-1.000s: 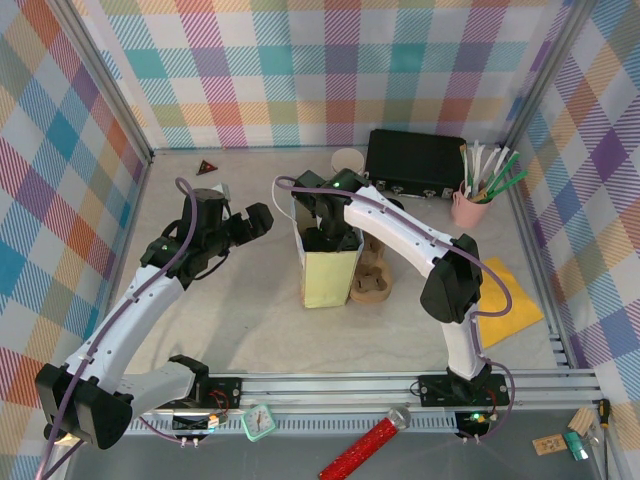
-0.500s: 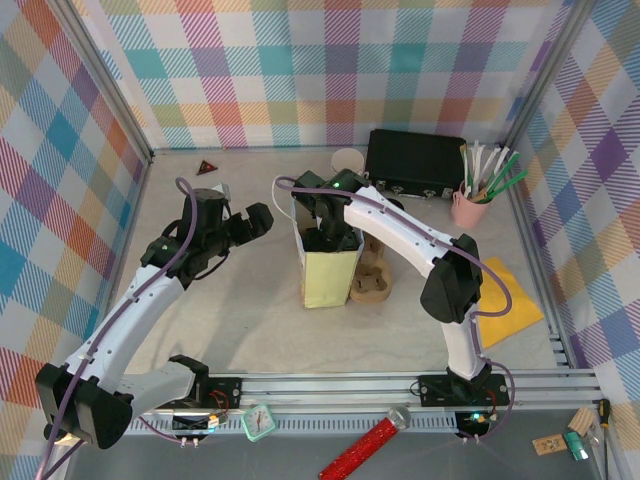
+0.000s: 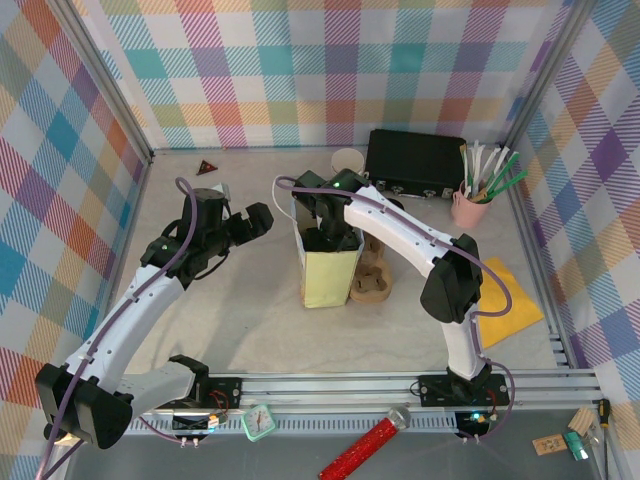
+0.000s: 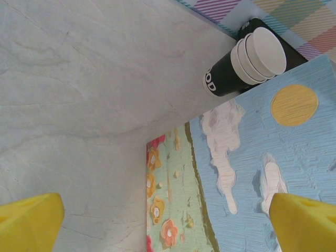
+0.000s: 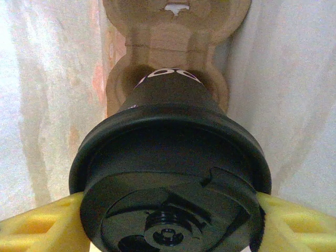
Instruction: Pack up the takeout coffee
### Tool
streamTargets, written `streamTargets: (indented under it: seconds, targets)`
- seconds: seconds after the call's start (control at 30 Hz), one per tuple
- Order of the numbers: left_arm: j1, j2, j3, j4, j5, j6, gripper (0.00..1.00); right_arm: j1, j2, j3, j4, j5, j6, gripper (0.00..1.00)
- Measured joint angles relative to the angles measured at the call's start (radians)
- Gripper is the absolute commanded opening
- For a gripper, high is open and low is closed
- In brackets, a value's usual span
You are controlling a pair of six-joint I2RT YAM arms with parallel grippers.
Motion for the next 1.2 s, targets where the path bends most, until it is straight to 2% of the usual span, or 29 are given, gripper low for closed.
streamTargets:
  seconds: [1.2]
  targets:
    - [0.000, 0.011, 0.005, 0.000, 0.003, 0.000, 1.00, 0.000, -0.002, -0.029, -0.002, -0.029, -0.003, 0.67]
